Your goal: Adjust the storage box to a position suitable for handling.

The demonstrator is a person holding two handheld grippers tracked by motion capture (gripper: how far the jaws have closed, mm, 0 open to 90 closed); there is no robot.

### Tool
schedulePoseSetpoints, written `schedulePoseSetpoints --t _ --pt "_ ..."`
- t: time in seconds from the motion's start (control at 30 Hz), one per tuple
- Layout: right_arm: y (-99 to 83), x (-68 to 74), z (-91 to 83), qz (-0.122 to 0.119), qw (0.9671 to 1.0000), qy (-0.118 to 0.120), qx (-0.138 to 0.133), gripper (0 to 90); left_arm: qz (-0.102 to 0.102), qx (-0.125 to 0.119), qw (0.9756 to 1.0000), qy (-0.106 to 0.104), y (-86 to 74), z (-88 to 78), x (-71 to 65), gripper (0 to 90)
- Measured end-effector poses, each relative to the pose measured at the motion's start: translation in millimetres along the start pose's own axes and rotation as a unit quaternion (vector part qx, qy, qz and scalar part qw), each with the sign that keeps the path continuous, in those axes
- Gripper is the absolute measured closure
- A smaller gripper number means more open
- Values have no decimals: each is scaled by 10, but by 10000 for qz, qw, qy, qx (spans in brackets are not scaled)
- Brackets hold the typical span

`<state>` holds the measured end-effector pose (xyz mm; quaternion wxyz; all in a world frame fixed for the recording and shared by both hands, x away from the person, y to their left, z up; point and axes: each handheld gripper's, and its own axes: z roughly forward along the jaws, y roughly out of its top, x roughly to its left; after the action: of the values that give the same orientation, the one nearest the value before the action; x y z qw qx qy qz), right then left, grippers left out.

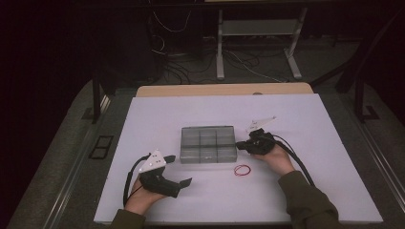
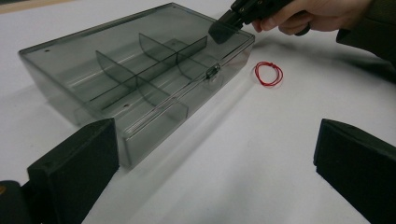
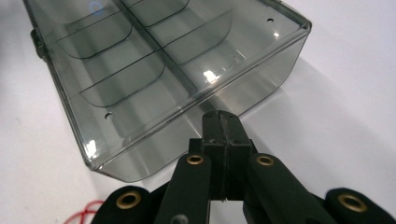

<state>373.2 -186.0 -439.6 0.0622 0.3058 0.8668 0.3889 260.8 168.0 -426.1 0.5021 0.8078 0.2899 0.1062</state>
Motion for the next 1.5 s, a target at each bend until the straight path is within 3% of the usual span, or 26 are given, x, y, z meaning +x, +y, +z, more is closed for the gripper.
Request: schedulePoseSetpoints --t 0.33,0.5,0.53,0.57,0.7,0.87,1.03,1.27,1.5 --pt "35 83 73 -115 9999 99 -41 882 -2 2 10000 2 -6 -4 4 0" --pt "5 41 -60 0 9997 49 -249 754 2 10 10000 6 -3 2 1 0" --pt "-14 20 -122 41 9995 -5 -326 674 5 22 10000 8 -5 3 -3 0" --pt "-14 20 -122 41 9995 -5 -326 674 5 22 10000 8 -5 3 -3 0" --pt "-96 5 -299 179 9984 -194 -505 490 -17 -10 10000 19 -8 -6 -10 0" --pt "-187 20 -447 234 9973 -315 -623 405 12 23 10000 11 -5 -5 -10 0" --pt "-309 21 -632 543 9941 -360 -863 298 -6 32 10000 14 -10 -8 -6 0" --pt "-461 87 -804 496 9927 -584 -933 198 5 38 10000 23 -2 -1 -4 0" --pt "-815 206 -994 482 9916 -629 -1021 154 23 36 10000 40 7 0 -2 0"
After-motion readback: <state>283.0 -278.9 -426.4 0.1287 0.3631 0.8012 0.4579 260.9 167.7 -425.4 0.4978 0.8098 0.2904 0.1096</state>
